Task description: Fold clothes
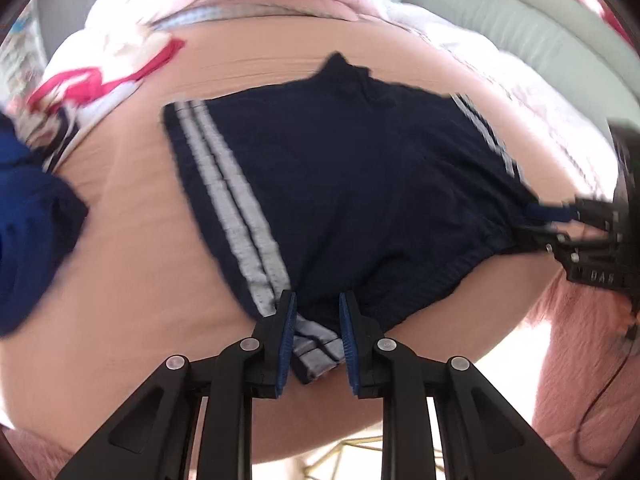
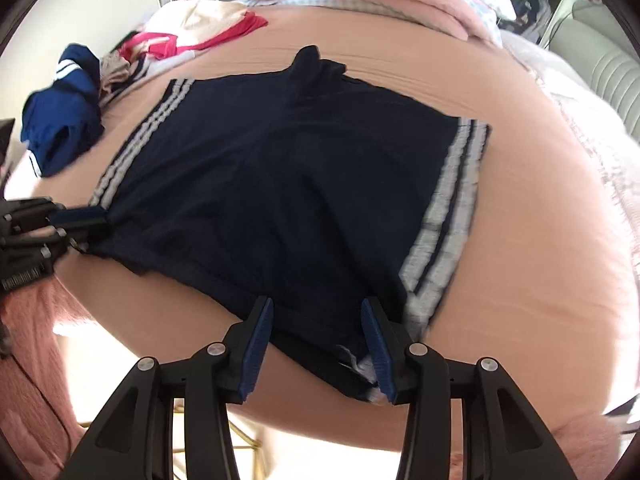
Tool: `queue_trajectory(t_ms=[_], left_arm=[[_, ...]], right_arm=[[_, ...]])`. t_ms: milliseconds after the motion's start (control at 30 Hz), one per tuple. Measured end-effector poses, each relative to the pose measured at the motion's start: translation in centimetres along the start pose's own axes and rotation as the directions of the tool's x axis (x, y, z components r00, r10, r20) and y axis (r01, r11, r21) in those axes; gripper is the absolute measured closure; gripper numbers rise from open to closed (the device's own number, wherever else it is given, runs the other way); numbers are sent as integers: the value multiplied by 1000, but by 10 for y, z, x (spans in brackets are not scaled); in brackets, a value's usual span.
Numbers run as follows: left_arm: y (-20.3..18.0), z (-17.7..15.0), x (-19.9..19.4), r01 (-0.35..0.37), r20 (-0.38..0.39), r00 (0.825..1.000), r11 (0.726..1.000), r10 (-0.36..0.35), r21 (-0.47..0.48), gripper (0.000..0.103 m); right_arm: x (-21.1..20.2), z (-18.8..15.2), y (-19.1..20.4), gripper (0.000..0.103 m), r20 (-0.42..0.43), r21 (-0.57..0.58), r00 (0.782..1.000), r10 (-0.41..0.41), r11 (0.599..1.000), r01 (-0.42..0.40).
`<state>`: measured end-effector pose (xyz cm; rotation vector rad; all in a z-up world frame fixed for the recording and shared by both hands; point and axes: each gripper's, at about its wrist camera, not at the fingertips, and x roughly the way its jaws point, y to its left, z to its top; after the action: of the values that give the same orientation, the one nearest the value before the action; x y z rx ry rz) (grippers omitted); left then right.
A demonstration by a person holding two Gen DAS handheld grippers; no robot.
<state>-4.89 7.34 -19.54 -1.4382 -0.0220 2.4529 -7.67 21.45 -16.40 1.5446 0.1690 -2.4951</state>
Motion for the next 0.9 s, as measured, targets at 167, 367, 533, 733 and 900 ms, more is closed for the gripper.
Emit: queue_trajectory(t_ms=[167, 367, 533, 733, 900], left_arm=[[37, -13, -27, 65, 68, 997, 937, -45, -343, 84], [47, -41, -14, 185, 21, 980, 858, -199, -480, 84], [55, -40, -10, 285, 80, 954, 791, -289, -541, 83], [61, -43, -3, 336, 93, 933, 743, -349, -579, 83], [54, -34, -1, 319, 72, 940, 789, -332, -525, 95]], right_arm=[[-34, -21, -41, 57, 117, 342, 985, 124, 926, -157], [-18, -47, -50, 57, 54, 464, 983, 175, 868, -180], [-15, -54, -59, 57, 120, 538, 961, 248, 798, -272], [-12, -70, -77, 57, 206, 633, 929, 308, 682, -367], [0, -53, -59, 75, 140, 566, 943, 303, 756, -327]])
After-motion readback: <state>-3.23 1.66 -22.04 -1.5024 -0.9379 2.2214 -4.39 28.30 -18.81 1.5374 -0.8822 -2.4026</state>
